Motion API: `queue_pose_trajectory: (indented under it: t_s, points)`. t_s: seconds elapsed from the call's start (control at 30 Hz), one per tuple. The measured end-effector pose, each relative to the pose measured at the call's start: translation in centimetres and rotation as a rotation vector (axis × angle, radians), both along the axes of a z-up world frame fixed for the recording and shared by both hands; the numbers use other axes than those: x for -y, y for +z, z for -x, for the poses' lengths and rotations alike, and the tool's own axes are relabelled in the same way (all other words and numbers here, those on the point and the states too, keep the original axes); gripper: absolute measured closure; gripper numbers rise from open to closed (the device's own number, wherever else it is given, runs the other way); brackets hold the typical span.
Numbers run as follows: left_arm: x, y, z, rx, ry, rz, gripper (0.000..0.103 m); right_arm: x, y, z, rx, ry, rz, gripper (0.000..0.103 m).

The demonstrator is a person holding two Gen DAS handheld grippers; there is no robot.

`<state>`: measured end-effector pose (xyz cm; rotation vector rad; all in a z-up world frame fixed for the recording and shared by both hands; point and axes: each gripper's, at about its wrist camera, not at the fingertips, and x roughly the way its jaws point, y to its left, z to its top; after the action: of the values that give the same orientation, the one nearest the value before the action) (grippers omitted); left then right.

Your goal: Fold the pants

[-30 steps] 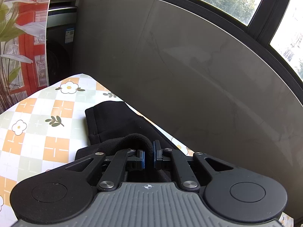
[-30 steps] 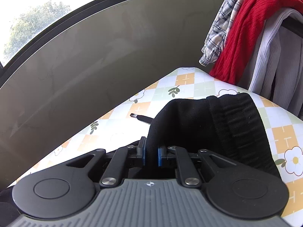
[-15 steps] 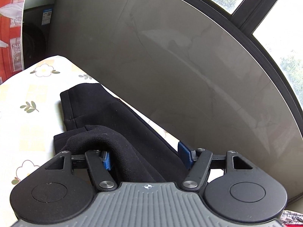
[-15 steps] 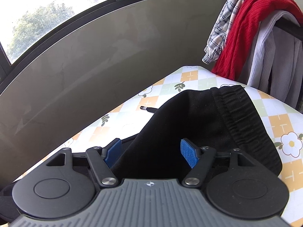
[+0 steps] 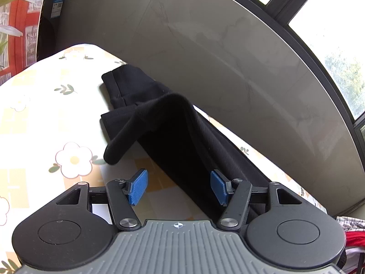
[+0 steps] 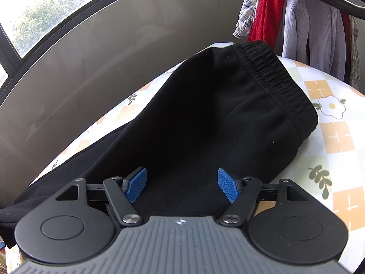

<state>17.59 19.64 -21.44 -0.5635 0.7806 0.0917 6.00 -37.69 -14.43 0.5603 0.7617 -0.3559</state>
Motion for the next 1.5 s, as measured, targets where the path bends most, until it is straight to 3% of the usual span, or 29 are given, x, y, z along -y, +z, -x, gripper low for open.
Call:
queue_pose_trajectory:
  t_s: [0.23,0.37,0.5,0.57,0.67,0.87,0.97,1.13,1.33,1.5]
  points:
    - [0.8,-3.5,-2.6,-0.064,0.006,0.044,0.047,-0.4,-1.6,0.7,-0.037,-0.003,-0.066,0.034]
    - [0.5,-4.9,-5.0,-0.069,0.045,0.014,0.055,0.2,-2.1,0.6,-0.04,-0.029,-0.092,0.038]
    - [-0.3,-5.7,-6.7,-0.062,0.071,-0.016,0.068,0.1,-2.2,0.7,-0.045,-0.044,-0.08,0.058]
    - [-0.8,-6.0,-7.0,-0.062,0.099,-0.012,0.07,0.4,-2.4,0.7,-0.045,-0.043,-0.086,0.06]
    - [-1.9,-6.6,-7.6,-0.061,0.155,0.037,0.072,0.9,-2.6,0.7,-0.04,-0.045,-0.103,0.06]
    - [-4.4,-7.7,-8.7,-0.044,0.253,0.229,0.072,0.7,-2.6,0.5,-0.04,-0.049,-0.11,0.06]
    - [-4.8,-8.0,-9.0,-0.037,0.274,0.267,0.072,0.8,-2.7,0.4,-0.037,-0.053,-0.118,0.06]
    - [-4.0,-7.8,-9.7,-0.028,0.269,0.214,0.072,1.1,-2.9,0.3,-0.03,-0.064,-0.142,0.058]
    - [-1.7,-7.2,-10.4,-0.047,0.216,0.046,0.071,1.0,-3.0,0.5,-0.026,-0.07,-0.178,0.055]
    - [-0.2,-7.0,-10.2,-0.069,0.174,0.033,0.071,0.8,-3.2,0.0,-0.024,-0.057,-0.199,0.055]
